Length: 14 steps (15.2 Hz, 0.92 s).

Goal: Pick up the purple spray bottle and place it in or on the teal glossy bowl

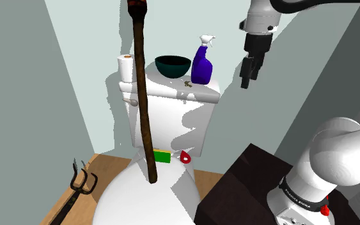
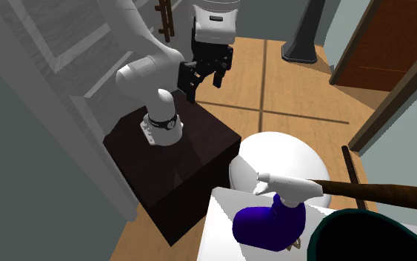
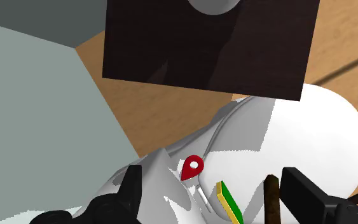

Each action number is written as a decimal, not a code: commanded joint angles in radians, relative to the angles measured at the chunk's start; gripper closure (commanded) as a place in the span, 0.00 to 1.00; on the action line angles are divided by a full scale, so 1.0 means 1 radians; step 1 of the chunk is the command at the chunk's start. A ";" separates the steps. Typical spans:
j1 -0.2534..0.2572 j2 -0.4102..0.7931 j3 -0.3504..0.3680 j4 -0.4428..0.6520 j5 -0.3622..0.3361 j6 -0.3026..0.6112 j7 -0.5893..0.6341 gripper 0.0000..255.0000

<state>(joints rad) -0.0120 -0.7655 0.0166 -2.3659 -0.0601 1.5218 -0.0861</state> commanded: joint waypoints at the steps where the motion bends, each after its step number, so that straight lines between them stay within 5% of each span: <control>1: 0.000 0.000 0.000 0.000 0.000 0.000 0.000 0.00; 8: 0.026 0.114 -0.190 0.047 -0.038 0.203 -0.297 0.00; 14: 0.082 0.271 -0.351 0.158 0.016 0.342 -0.566 0.00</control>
<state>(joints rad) 0.0575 -0.5241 -0.3082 -2.2282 -0.0591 1.8390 -0.6038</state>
